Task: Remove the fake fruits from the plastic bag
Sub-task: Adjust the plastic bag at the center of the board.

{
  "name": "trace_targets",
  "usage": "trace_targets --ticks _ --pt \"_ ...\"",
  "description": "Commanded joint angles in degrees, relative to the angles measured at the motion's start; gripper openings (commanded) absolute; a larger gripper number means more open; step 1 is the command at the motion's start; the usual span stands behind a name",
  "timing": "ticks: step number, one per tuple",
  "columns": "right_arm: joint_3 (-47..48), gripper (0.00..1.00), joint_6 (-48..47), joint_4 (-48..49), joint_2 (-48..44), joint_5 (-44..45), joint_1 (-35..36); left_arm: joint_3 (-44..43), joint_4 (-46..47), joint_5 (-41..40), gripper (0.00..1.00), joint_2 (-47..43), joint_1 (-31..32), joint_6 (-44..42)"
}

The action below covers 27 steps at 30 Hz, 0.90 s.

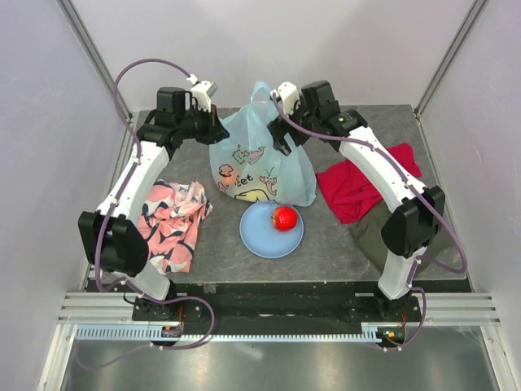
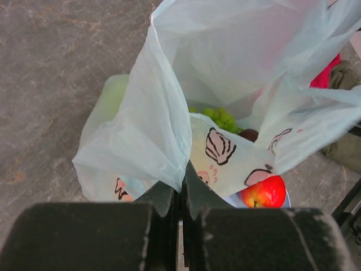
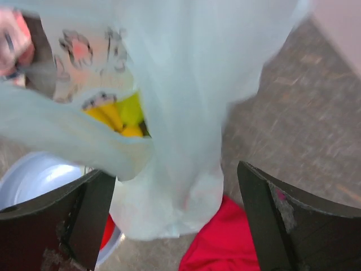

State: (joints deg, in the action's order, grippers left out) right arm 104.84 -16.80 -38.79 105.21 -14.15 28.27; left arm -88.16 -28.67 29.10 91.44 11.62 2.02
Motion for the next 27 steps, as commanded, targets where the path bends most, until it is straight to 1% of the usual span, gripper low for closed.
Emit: trace_targets --ticks 1,3,4,7,11,15,20,23,27 --pt "9.1 0.95 6.7 6.2 -4.7 1.7 0.6 -5.9 0.3 1.0 0.02 1.2 0.0 2.4" --pt "10.0 0.96 9.3 7.6 -6.0 -0.1 0.6 -6.1 0.5 1.4 0.02 1.5 0.0 2.9" --pt "10.4 0.96 12.8 8.2 -7.1 -2.3 0.7 -6.1 0.5 1.6 0.02 1.6 0.0 3.3" --pt "10.3 0.97 16.8 9.6 -8.5 -6.3 1.3 -6.1 1.0 1.7 0.02 2.0 0.0 3.8" --pt "9.5 0.96 19.3 9.3 -9.8 -6.9 2.8 -6.1 1.1 1.9 0.02 1.5 0.0 3.8" --pt "9.8 0.93 22.9 8.3 -10.8 -7.8 2.7 -5.9 1.1 1.7 0.02 0.7 0.0 3.3" --pt "10.0 0.87 27.2 6.3 -10.6 -12.9 2.8 -4.4 1.0 0.7 0.02 -1.1 -0.1 2.5" --pt "8.5 0.87 29.4 7.1 -10.2 -14.2 2.8 -3.9 1.0 0.5 0.02 -1.6 0.0 2.3" --pt "9.8 0.87 31.0 9.4 -6.0 -14.1 2.7 -3.4 1.0 0.4 0.02 -2.1 0.0 2.1"
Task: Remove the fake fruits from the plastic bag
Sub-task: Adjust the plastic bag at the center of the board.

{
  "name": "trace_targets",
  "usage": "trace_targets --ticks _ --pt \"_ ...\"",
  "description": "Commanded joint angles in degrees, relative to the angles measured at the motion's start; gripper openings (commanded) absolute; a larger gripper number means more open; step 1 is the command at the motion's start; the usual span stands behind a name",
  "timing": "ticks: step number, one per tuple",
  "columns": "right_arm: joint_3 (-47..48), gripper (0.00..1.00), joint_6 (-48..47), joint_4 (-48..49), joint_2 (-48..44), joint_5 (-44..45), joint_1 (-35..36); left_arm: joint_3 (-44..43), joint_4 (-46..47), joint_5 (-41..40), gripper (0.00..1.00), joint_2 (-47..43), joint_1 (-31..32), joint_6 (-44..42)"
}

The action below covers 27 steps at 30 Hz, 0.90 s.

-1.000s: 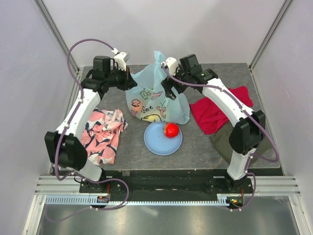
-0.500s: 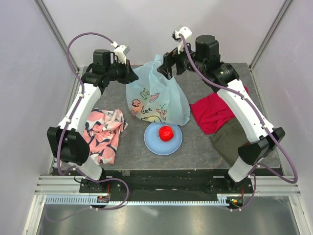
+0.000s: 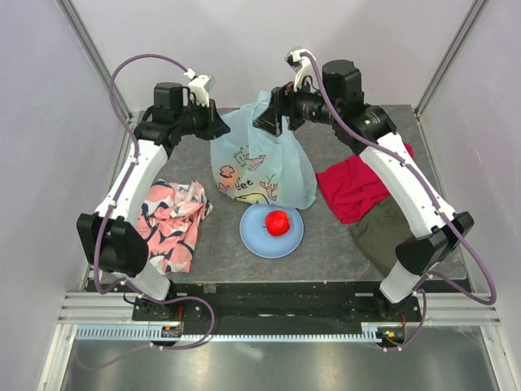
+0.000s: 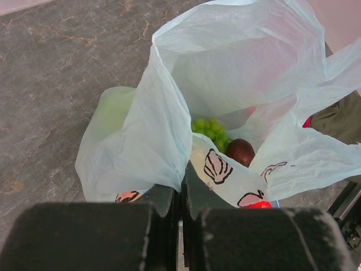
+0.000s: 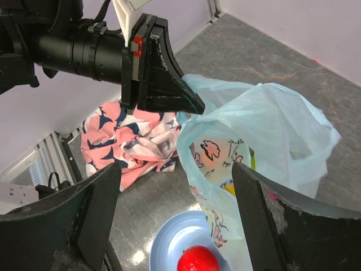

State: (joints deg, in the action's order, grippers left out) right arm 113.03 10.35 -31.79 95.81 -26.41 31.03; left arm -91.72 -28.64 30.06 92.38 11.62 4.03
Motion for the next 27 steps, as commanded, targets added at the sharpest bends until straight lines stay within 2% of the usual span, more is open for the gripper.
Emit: trace_targets --ticks 1,6,11,12,14,15,16,17,18,20,22,23,27 --pt "2.3 0.86 5.2 2.7 4.5 -1.8 0.0 0.1 1.0 -0.5 0.02 -3.0 0.0 0.1" --pt "7.9 0.82 8.9 4.2 11.1 -2.1 -0.3 -0.1 0.8 -0.8 0.02 -3.4 0.0 -0.3" --pt "9.1 0.82 12.2 6.7 14.1 -1.0 -0.3 -0.3 0.8 -1.1 0.02 -3.3 0.0 -0.5" --pt "9.5 0.8 12.5 7.2 14.8 -0.6 -0.2 -0.4 0.8 -1.2 0.02 -3.3 0.0 -0.6" --pt "12.3 0.71 12.2 8.4 17.1 -0.3 -0.5 -0.9 0.8 -1.3 0.02 -2.6 0.0 -0.9" --pt "13.9 0.61 12.0 8.4 17.9 -0.2 -1.3 -1.3 0.8 -1.3 0.02 -2.0 0.0 -1.0" --pt "15.5 0.56 11.2 8.6 18.8 0.0 -1.8 -1.9 0.9 -1.2 0.02 -1.2 0.0 -1.0" --pt "18.9 0.51 9.4 8.8 20.5 0.7 -3.3 -3.5 0.9 -1.2 0.02 0.5 0.1 -1.0" --pt "20.7 0.42 8.0 8.9 21.3 1.7 -4.0 -4.7 1.0 -1.2 0.02 1.9 0.1 -0.9" --pt "25.5 0.33 5.0 9.5 24.5 4.7 -7.3 -10.0 0.9 -2.1 0.02 6.6 0.1 0.1" --pt "28.9 0.1 3.3 10.3 28.6 7.1 -9.5 -15.0 0.9 -2.5 0.02 9.9 0.1 0.3" --pt "32.5 0.01 2.2 10.7 29.9 10.7 -11.4 -20.7 1.2 -3.4 0.02 13.7 0.1 0.4" --pt "36.2 0.0 -2.1 17.8 32.8 15.8 -15.0 -36.2 2.9 -7.7 0.01 21.9 0.1 -0.5"
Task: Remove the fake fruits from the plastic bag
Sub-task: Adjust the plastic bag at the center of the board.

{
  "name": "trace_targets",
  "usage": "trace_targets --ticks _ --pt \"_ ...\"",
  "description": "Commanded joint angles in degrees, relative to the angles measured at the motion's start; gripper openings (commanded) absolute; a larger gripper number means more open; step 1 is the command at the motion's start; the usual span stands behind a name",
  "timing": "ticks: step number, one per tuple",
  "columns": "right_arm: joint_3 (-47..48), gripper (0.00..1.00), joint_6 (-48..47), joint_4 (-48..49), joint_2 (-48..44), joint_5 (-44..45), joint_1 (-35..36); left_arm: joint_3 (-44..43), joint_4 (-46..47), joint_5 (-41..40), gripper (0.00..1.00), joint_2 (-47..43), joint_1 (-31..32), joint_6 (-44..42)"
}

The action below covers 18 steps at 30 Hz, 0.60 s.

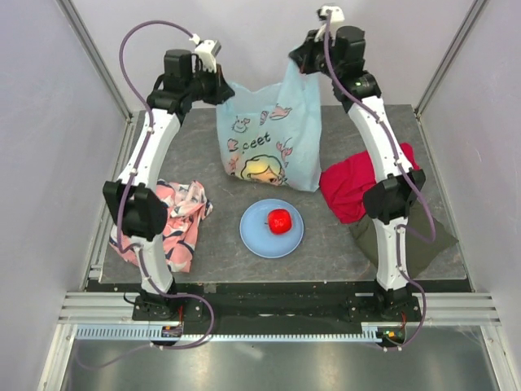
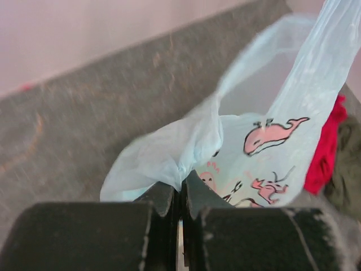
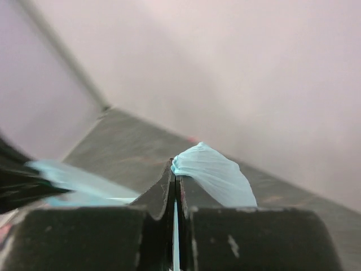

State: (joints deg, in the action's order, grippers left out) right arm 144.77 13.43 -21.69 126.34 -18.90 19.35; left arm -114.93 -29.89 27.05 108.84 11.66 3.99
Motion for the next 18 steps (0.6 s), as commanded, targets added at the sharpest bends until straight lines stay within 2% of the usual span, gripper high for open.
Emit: trace_targets --ticks 1,2,5,9,10,12,13,15,16,18 --pt "4.6 0.0 -5.7 10.7 1.7 8.7 -3.8 -15.7 4.8 -5.8 0.02 6.2 0.0 -0.6" --pt "4.6 0.0 -6.2 11.8 1.2 9.0 -4.5 -19.7 7.0 -7.9 0.01 6.6 0.1 -1.3" --pt "3.2 0.0 -9.1 15.8 -1.8 8.8 -5.2 -24.4 9.0 -10.9 0.02 6.3 0.9 -3.5" --pt "-2.7 0.0 -14.8 17.8 -7.3 7.3 -5.7 -23.9 8.0 -9.4 0.02 3.0 1.6 -6.1" --pt "-7.4 0.0 -16.0 17.8 -10.4 6.9 -5.8 -22.8 7.4 -8.9 0.02 0.3 1.6 -6.2" --pt "-14.2 0.0 -18.0 17.8 -14.3 5.3 -6.3 -16.8 6.1 -6.6 0.02 -2.9 1.6 -6.6" --pt "-22.7 0.0 -18.4 17.7 -18.6 4.9 -6.4 -10.4 5.1 -5.1 0.02 -6.2 1.6 -7.1" --pt "-32.5 0.0 -20.3 17.7 -23.1 3.3 -6.7 -3.1 3.8 0.1 0.02 -9.7 1.6 -8.8" --pt "-42.5 0.0 -20.7 17.4 -27.3 2.9 -6.7 5.1 3.3 1.5 0.02 -11.2 1.7 -9.2" --pt "-51.9 0.0 -21.5 16.9 -31.1 1.8 -6.6 13.3 3.0 2.8 0.02 -15.7 1.6 -9.1"
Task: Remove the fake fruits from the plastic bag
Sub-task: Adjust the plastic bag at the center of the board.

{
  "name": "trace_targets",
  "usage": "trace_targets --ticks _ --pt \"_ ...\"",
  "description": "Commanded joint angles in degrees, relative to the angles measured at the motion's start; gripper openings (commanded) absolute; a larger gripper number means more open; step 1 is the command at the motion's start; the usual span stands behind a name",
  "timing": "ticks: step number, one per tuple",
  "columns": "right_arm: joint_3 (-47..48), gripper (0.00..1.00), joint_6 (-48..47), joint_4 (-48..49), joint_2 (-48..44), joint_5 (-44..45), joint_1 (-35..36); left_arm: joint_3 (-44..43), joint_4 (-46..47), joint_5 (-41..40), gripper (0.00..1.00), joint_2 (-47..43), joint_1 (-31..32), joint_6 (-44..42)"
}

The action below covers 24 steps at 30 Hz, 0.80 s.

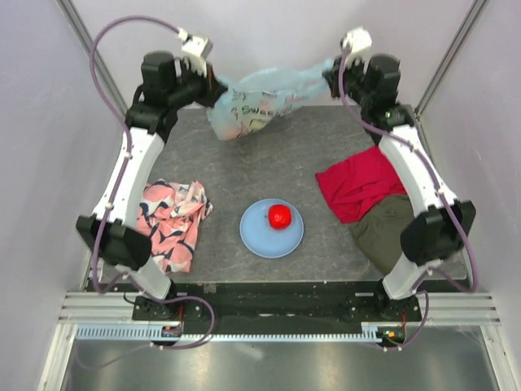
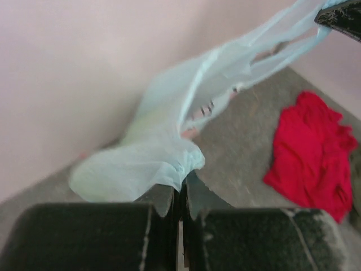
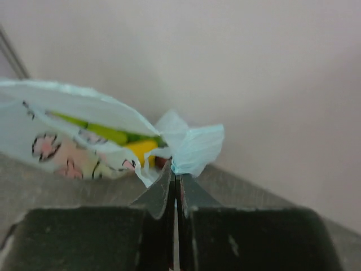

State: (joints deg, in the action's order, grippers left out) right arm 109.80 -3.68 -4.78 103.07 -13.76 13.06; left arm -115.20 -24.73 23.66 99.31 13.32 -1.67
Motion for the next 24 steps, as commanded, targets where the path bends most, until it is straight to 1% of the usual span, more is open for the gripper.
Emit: trace_targets --ticks 1,3,4,6,7,8,9,10,11,12,13,15,16,18,19,21,22,24 --pt "-24.9 0.0 -4.4 -1.4 -10.9 -3.2 -0.3 21.1 -2.9 6.5 0.01 -7.6 0.0 -3.2" --pt "-31.6 0.0 -5.8 -5.6 -13.6 -3.8 -0.2 27.9 -4.0 7.5 0.02 -11.4 0.1 -3.1" --pt "-38.0 0.0 -6.8 -6.8 -15.9 -3.9 -0.3 33.9 -4.3 7.4 0.02 -12.5 0.1 -2.2" --pt "-43.6 0.05 -9.8 -10.0 -18.5 -3.3 -0.2 38.9 -5.1 6.8 0.02 -14.8 0.3 -1.5" --pt "-46.7 0.09 -10.6 -11.4 -19.1 -3.3 -0.2 42.0 -5.5 6.6 0.01 -14.9 0.5 -0.9" --pt "-47.1 0.28 -11.2 -12.8 -19.6 -3.5 -0.3 43.3 -6.0 6.5 0.02 -15.3 0.5 -0.5" --pt "-47.0 0.38 -11.1 -15.5 -20.4 -3.8 -0.3 44.1 -6.4 6.5 0.02 -16.0 0.6 -0.1" --pt "-44.8 0.44 -10.9 -17.2 -20.6 -4.4 -0.3 45.3 -6.7 6.7 0.02 -16.5 0.6 0.4" --pt "-42.8 0.53 -11.0 -19.3 -21.0 -5.8 -0.3 45.8 -6.8 6.7 0.02 -17.1 0.6 0.4" --pt "-40.3 0.61 -11.3 -23.7 -21.4 -7.4 -0.2 46.1 -7.3 6.6 0.02 -18.4 0.6 0.4" --pt "-35.0 0.69 -11.9 -25.6 -21.8 -10.0 -0.1 46.1 -7.5 6.5 0.02 -19.1 0.6 0.3" --pt "-28.2 0.71 -11.8 -28.5 -23.0 -11.5 0.2 45.1 -8.8 6.8 0.02 -20.8 0.6 0.4" --pt "-26.4 0.72 -11.8 -28.9 -23.3 -12.9 0.7 44.7 -9.1 8.3 0.02 -21.3 0.6 0.8" --pt "-22.4 0.73 -11.8 -29.0 -23.9 -13.0 2.2 43.1 -9.9 9.9 0.01 -21.9 0.6 1.1" --pt "-21.4 0.73 -12.0 -28.9 -23.9 -12.8 4.2 42.3 -10.3 12.1 0.02 -21.7 0.6 3.2" --pt "-19.3 0.73 -12.6 -28.3 -23.3 -12.1 7.1 40.3 -11.3 14.0 0.02 -21.3 0.7 4.4" --pt "-18.9 0.72 -13.3 -28.0 -22.8 -11.1 10.4 40.1 -11.3 15.2 0.02 -20.7 0.7 4.7" --pt "-19.4 0.67 -13.5 -25.7 -21.4 -11.1 13.2 40.1 -11.1 15.1 0.02 -19.9 0.7 5.7"
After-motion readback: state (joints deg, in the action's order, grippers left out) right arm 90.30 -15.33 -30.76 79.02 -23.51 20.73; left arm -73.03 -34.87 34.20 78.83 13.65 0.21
